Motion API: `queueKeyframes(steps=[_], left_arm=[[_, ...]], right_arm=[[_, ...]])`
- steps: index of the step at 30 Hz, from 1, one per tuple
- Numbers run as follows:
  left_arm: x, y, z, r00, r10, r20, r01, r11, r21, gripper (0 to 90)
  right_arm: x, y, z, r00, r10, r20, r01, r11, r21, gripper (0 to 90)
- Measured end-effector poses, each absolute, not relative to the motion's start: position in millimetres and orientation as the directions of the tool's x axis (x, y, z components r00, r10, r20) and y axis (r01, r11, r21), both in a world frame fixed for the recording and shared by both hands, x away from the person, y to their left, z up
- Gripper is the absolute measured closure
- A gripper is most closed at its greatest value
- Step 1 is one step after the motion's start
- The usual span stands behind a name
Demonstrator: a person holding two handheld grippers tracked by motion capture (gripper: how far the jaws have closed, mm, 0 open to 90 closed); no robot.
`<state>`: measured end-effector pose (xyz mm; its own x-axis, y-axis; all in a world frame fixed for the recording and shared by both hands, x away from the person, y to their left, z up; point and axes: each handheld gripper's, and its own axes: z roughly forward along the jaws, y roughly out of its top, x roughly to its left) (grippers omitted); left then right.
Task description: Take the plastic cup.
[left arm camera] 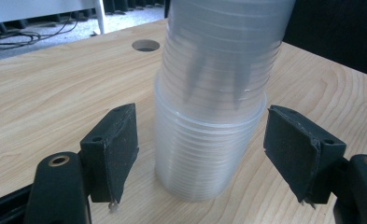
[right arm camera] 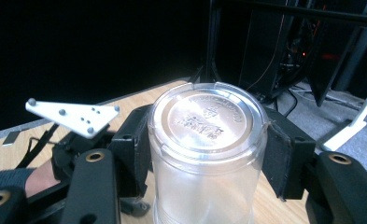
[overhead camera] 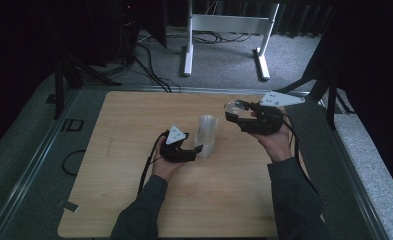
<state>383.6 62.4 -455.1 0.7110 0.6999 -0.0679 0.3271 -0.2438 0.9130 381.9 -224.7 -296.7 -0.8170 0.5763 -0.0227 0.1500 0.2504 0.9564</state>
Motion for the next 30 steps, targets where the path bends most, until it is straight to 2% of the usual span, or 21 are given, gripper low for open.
queueKeyframes(steps=[12, 30], left_arm=[[375, 76, -450, 0.715, 0.694, -0.084, 0.328, -0.227, 0.917, 26.9], [355, 82, -435, 0.767, 0.639, -0.063, 0.284, -0.249, 0.926, 26.9]], right_arm=[[371, -243, -310, -0.817, 0.576, -0.013, 0.184, 0.281, 0.942, 41.1], [363, -243, -339, -0.844, 0.534, 0.042, 0.229, 0.288, 0.930, 41.0]])
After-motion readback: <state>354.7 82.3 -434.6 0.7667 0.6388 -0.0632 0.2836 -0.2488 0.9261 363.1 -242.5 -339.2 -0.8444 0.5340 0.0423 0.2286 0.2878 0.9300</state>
